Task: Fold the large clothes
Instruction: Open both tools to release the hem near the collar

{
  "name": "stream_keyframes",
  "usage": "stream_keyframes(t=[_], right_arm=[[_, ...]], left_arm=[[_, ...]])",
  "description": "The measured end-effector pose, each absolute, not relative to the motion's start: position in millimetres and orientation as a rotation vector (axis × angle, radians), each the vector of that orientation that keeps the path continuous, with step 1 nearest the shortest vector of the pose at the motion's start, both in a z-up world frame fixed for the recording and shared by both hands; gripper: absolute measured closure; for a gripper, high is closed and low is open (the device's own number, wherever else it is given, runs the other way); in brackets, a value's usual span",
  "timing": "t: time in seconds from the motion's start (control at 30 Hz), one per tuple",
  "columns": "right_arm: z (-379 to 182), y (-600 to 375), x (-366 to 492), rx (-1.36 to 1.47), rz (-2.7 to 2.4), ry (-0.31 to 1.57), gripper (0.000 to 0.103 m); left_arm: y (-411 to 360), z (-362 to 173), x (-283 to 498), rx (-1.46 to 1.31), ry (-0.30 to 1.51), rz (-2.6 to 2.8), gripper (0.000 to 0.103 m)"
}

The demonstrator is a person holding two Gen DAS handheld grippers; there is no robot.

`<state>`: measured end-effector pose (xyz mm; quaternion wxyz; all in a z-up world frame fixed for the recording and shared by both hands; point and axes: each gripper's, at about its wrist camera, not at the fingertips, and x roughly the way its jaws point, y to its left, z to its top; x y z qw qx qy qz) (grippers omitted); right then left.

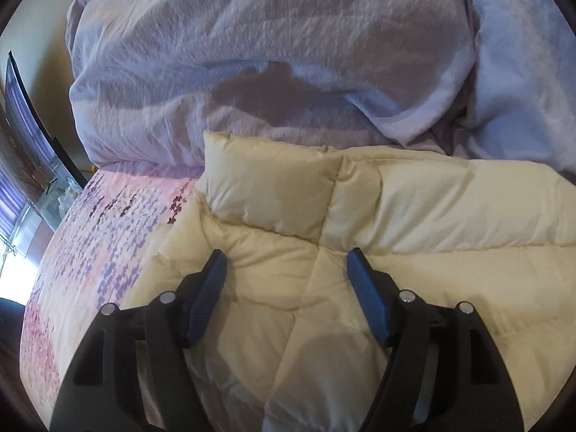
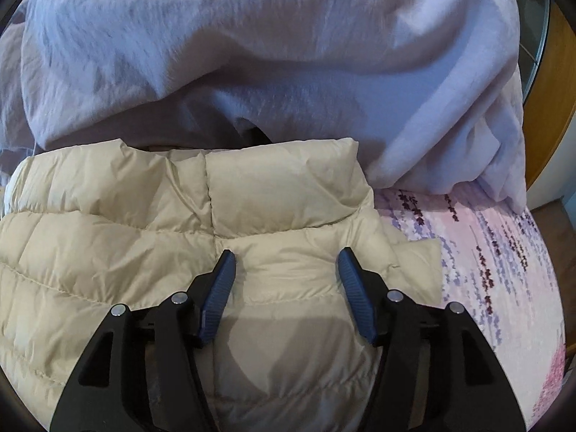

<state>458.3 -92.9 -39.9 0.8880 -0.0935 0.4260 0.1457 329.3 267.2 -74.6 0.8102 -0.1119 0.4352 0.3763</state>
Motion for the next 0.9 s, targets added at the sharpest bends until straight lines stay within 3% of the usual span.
stream_keyframes(t=[0.9], right_arm=[[-82.1, -61.4, 472.1, -0.21, 0.301, 0.898, 0.032]], left_arm=[[278.8, -93.8, 336.8, -0.253, 0.913, 0.815, 0.027]])
